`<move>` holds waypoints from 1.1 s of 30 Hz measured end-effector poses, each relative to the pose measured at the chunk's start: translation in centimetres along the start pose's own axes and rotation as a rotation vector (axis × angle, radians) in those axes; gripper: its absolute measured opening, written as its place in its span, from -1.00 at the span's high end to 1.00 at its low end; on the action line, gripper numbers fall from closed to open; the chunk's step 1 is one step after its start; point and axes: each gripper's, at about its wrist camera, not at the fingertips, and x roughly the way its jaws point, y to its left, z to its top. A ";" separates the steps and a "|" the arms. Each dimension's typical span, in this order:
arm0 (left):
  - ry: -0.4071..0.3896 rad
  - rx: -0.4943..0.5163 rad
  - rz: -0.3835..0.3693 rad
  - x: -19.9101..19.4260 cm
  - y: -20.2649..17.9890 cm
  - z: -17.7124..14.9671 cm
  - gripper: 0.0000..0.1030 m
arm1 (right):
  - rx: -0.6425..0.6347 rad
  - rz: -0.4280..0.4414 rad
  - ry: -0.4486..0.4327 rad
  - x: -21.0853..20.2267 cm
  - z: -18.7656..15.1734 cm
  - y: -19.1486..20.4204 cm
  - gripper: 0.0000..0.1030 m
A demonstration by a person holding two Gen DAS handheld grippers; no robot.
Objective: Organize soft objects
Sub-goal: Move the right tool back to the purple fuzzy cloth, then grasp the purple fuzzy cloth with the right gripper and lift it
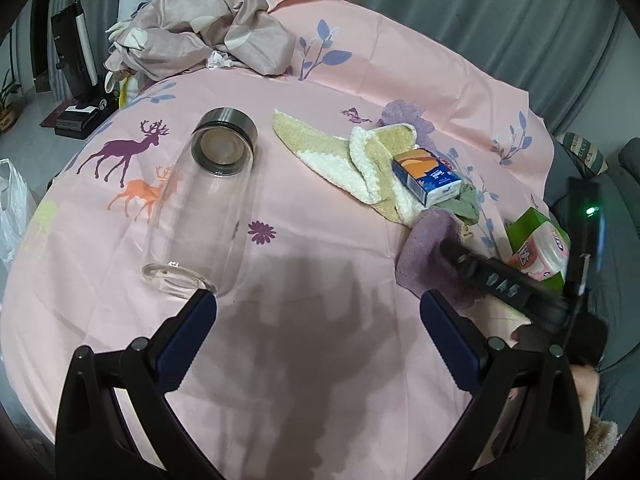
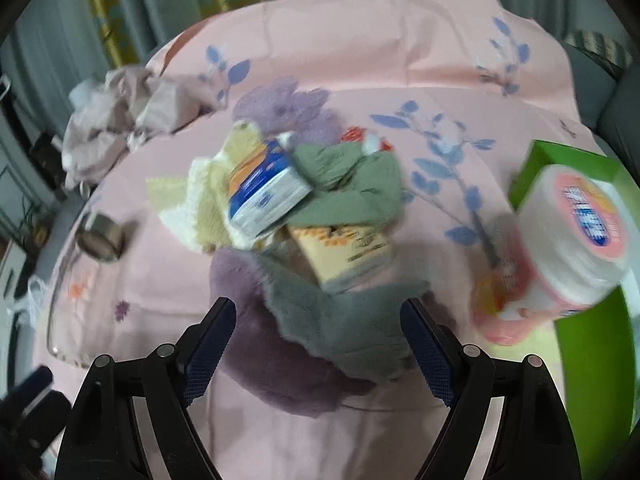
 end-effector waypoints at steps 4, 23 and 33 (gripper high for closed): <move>0.003 -0.020 0.002 0.0 0.6 0.2 -0.97 | -0.089 0.000 0.053 1.9 -0.9 1.6 -0.41; 0.065 -0.123 -0.025 0.8 2.8 0.8 -0.94 | -0.225 0.366 0.134 -2.4 -3.7 4.9 0.77; 0.167 -0.094 -0.106 2.4 1.4 -0.5 -0.52 | -0.048 0.331 0.122 -4.6 -3.2 -0.5 -0.66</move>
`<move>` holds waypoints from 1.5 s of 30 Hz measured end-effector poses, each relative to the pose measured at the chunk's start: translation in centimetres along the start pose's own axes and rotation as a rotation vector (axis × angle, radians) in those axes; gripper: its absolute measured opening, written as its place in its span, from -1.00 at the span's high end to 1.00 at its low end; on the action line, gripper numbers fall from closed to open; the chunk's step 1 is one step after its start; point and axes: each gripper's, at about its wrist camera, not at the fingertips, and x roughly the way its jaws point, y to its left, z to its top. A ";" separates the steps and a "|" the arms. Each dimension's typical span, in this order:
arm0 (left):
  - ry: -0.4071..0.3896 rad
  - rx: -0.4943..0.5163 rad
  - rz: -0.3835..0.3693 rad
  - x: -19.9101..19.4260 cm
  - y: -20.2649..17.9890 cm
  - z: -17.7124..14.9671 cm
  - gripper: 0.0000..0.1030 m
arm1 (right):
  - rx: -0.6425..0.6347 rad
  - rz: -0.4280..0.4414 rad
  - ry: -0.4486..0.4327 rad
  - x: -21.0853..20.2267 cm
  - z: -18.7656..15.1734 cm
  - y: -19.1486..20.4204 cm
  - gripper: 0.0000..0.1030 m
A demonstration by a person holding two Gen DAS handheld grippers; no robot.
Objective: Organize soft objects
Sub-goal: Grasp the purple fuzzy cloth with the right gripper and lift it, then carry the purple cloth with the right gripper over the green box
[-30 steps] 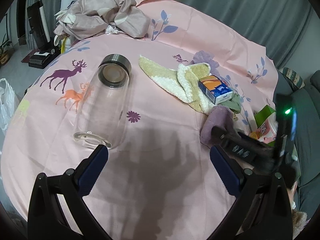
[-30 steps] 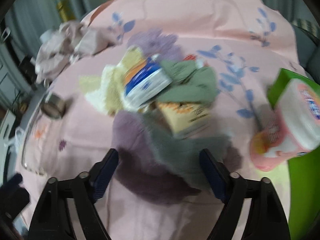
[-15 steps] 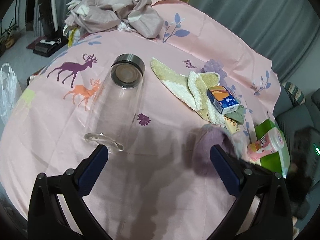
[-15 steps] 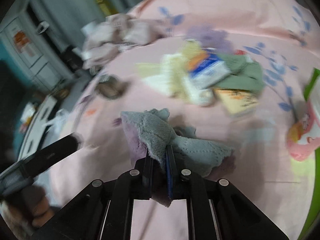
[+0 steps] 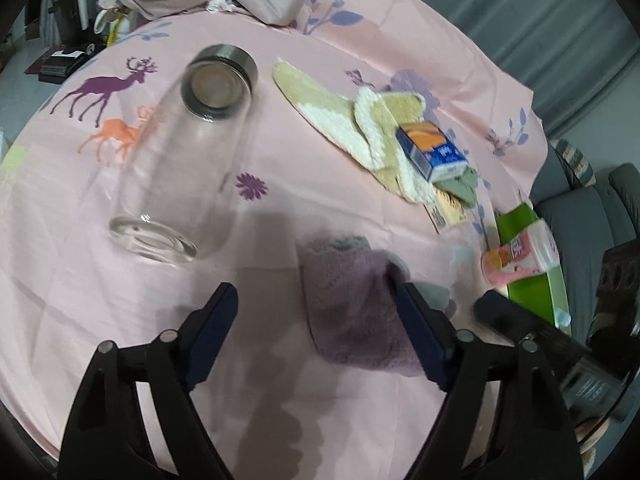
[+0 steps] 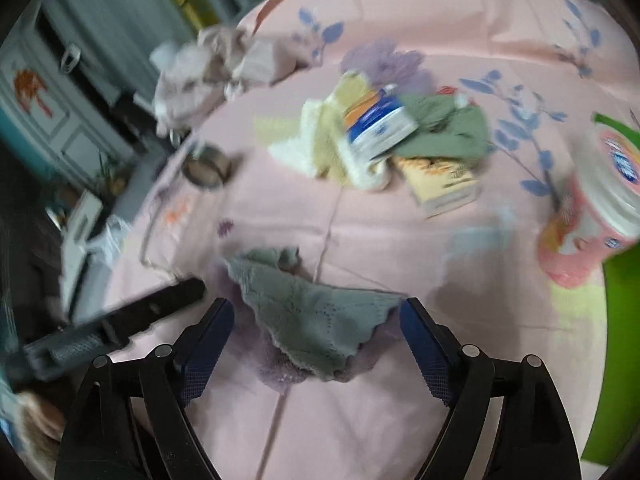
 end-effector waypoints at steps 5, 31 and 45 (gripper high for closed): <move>0.063 0.039 -0.022 1.2 -0.8 -1.1 -0.48 | 0.148 0.081 0.031 0.7 0.2 -1.3 -0.66; 0.006 0.134 -0.015 2.4 -4.1 -2.6 0.83 | 0.074 0.181 0.106 6.0 -0.7 2.3 0.40; -0.211 0.248 -0.033 -1.7 -6.5 -2.6 0.83 | -0.076 0.136 -0.140 0.1 -0.3 5.1 0.40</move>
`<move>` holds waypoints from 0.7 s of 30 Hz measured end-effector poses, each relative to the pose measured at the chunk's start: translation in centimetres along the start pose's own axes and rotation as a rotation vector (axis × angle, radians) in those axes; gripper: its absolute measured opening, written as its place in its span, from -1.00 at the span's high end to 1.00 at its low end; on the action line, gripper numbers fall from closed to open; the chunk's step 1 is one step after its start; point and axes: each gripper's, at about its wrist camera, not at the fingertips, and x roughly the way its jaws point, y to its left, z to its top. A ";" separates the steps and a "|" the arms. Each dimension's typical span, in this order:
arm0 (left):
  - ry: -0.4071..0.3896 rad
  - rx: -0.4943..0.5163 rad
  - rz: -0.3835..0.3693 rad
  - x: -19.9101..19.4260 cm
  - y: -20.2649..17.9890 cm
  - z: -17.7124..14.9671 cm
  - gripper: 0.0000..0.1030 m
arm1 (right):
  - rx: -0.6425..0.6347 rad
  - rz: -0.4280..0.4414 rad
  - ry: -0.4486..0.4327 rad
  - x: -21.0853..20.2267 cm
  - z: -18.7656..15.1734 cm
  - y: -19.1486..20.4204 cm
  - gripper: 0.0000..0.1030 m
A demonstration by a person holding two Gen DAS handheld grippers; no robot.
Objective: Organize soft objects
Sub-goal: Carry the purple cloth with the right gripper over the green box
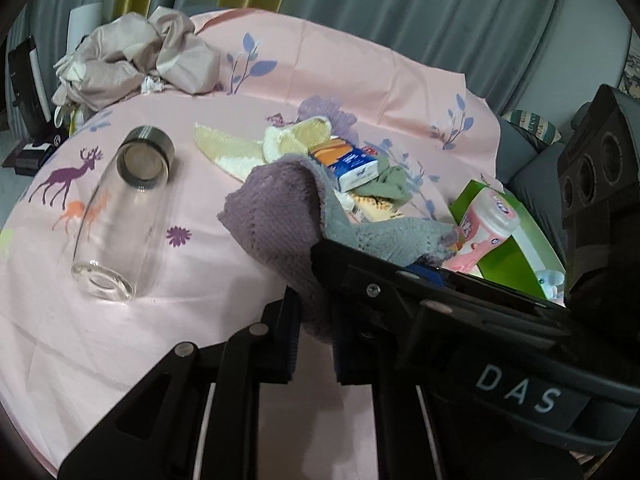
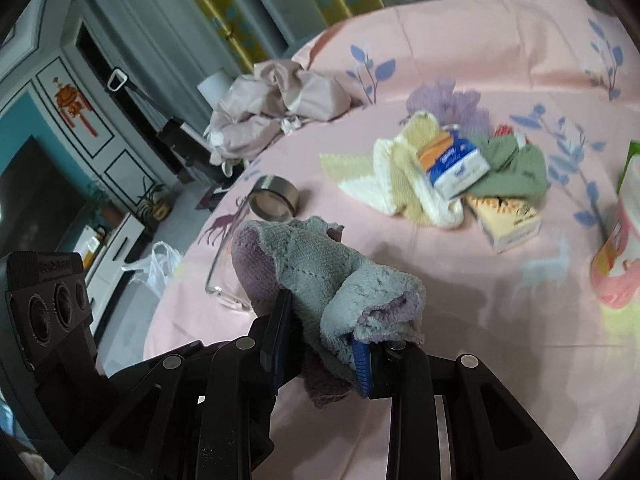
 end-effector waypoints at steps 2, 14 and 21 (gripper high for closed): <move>-0.009 0.005 -0.004 -0.2 -0.3 0.0 0.83 | -0.008 -0.010 -0.011 -0.3 0.2 0.3 0.40; -0.022 0.060 -0.041 -0.6 -3.3 1.2 0.83 | -0.023 -0.115 -0.045 -3.0 0.9 -0.2 0.40; -0.060 0.129 -0.091 -0.8 -8.1 2.6 0.84 | 0.009 -0.191 -0.152 -7.6 1.7 -1.9 0.39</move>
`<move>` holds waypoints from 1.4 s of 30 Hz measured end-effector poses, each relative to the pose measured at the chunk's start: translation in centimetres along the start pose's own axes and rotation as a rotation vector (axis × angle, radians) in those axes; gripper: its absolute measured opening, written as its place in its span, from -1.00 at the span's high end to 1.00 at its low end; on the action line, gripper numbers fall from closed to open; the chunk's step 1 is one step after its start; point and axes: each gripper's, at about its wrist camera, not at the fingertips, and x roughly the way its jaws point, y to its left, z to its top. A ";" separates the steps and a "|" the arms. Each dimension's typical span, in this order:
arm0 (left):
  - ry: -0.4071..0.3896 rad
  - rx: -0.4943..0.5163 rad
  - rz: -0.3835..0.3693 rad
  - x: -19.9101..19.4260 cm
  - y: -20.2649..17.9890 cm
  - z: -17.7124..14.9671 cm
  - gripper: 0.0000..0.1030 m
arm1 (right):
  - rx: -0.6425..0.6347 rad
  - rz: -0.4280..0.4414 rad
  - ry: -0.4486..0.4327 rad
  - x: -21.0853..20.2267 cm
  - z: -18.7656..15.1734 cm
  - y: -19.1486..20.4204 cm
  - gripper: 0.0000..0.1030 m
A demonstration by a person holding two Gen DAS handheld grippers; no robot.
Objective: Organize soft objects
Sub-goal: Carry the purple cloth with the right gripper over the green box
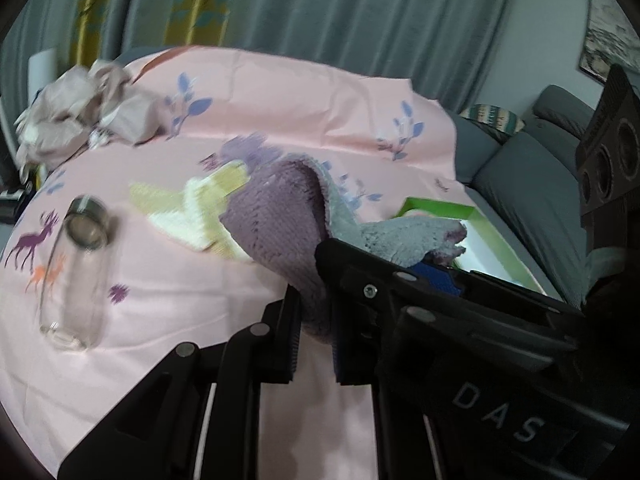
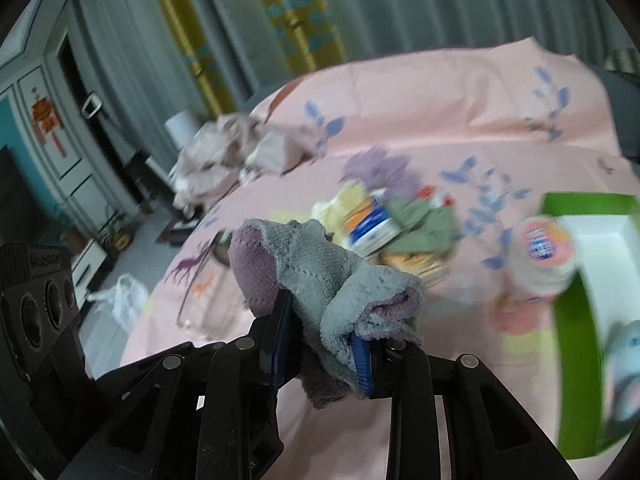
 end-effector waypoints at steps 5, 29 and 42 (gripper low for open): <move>-0.023 0.082 -0.055 1.0 -4.2 1.5 0.84 | 0.056 -0.056 -0.089 -3.2 1.0 -3.2 0.39; 0.103 0.318 -0.280 11.2 -19.4 2.6 0.81 | 0.401 -0.331 -0.307 -10.2 0.4 -19.7 0.39; 0.216 0.303 -0.301 15.7 -21.1 1.5 0.80 | 0.523 -0.395 -0.251 -9.2 -1.0 -23.9 0.39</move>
